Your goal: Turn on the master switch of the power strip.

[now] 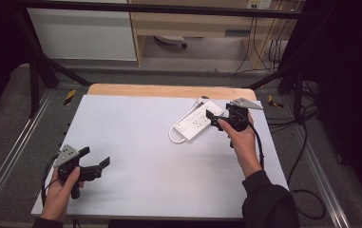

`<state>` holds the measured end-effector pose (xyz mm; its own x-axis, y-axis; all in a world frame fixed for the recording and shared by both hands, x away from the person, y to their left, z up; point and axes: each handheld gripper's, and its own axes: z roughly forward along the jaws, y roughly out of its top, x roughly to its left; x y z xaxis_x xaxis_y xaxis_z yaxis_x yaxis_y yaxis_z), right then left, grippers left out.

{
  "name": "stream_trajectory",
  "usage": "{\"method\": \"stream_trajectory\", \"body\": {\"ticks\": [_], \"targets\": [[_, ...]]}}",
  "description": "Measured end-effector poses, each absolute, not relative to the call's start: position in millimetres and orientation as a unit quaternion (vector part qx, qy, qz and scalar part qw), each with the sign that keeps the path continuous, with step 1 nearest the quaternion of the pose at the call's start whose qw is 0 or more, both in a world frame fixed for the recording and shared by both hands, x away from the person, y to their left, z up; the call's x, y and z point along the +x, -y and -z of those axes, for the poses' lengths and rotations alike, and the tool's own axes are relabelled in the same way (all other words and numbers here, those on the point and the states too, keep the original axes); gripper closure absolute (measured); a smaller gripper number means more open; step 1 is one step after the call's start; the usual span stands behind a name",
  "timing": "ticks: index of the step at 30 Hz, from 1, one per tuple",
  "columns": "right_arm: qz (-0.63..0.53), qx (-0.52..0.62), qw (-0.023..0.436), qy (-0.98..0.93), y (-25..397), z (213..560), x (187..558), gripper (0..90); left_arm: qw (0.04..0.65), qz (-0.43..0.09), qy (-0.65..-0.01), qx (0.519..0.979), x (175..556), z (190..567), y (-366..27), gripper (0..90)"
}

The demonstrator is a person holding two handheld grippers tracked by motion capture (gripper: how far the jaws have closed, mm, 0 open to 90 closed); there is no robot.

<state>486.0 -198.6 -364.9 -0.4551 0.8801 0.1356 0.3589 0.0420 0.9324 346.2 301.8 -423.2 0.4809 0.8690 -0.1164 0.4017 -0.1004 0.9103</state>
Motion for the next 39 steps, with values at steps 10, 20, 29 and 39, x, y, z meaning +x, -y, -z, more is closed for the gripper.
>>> {"method": "stream_trajectory", "body": {"ticks": [10,20,29,39], "targets": [[-0.520,0.459,0.273,-0.667,190,364,496,33.6,0.496,-0.233,-0.452,0.704,346,424,-302,5.8],[-0.526,0.450,0.282,-0.665,180,365,505,60.7,0.496,-0.233,-0.451,0.704,347,424,-302,5.8],[-0.530,0.442,0.285,-0.665,171,372,513,77.4,0.495,-0.232,-0.451,0.705,347,424,-302,5.8],[-0.527,0.437,0.283,-0.672,162,379,520,87.7,0.496,-0.232,-0.450,0.705,347,424,-302,5.8]]}}
